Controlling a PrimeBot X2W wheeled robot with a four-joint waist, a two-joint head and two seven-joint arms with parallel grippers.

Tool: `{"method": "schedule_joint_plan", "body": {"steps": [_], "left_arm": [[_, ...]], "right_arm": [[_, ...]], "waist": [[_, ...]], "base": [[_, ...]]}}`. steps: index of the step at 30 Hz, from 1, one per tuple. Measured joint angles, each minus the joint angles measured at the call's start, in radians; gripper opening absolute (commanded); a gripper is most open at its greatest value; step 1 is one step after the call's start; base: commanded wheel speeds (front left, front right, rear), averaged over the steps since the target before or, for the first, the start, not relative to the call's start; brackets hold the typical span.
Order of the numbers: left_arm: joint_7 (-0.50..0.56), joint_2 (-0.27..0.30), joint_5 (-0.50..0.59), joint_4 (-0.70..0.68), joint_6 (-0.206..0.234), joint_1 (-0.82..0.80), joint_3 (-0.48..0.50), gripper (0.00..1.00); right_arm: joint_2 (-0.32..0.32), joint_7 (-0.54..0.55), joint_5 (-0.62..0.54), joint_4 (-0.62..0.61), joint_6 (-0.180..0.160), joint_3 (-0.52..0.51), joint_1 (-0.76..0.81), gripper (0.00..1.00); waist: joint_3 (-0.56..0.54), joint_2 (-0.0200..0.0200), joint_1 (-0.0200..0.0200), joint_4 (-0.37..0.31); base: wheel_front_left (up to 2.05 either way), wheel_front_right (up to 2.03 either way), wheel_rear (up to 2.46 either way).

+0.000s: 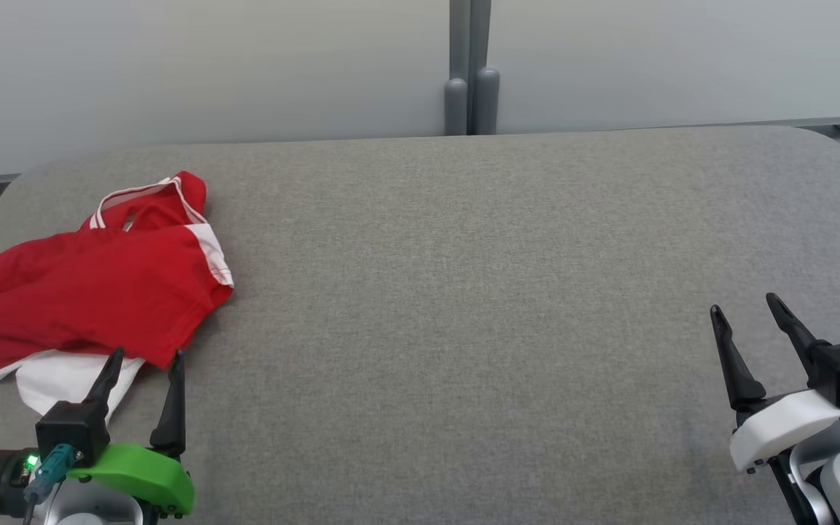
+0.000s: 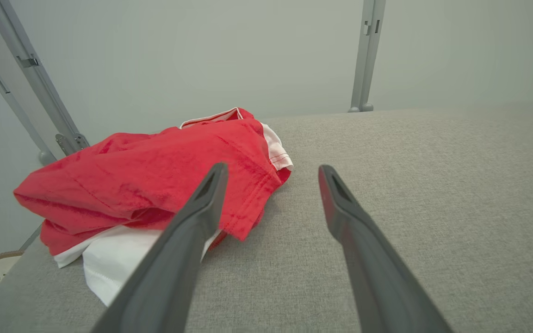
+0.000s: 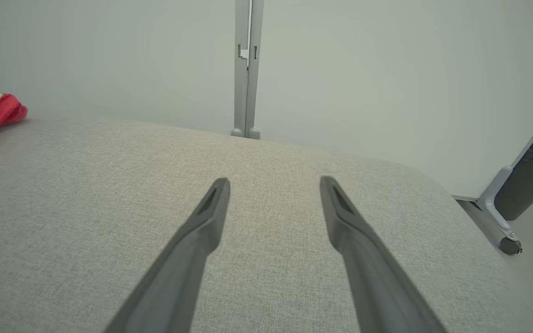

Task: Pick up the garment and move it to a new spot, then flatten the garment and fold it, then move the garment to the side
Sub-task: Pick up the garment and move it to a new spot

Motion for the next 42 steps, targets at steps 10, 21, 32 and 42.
{"method": "schedule_joint_plan", "body": {"steps": [10,21,32,42], "left_arm": [[0.0,-0.007,-0.003,0.002,0.015,0.003,0.069,1.0],[0.0,0.003,-0.004,-0.016,0.034,0.057,0.128,1.0],[0.0,0.013,-0.007,-0.025,0.027,0.065,0.169,1.0],[0.002,0.024,-0.068,-0.013,-0.019,0.064,0.167,1.0]], "right_arm": [[0.016,0.0,-0.022,-0.01,0.057,0.068,-0.01,1.0],[0.055,0.0,-0.035,0.021,0.095,0.122,-0.061,1.0],[0.073,0.0,-0.035,0.042,0.095,0.126,-0.07,1.0],[0.073,0.0,-0.036,0.041,0.095,0.12,-0.068,1.0]], "waist": [[-0.011,0.0,0.0,0.109],[-0.036,0.0,0.0,0.257],[-0.05,0.0,0.0,0.387],[-0.04,0.0,0.0,0.4]], "base": [[0.0,0.0,0.0],[0.0,0.0,0.0],[0.0,0.0,0.0],[0.0,0.0,0.0]]}}
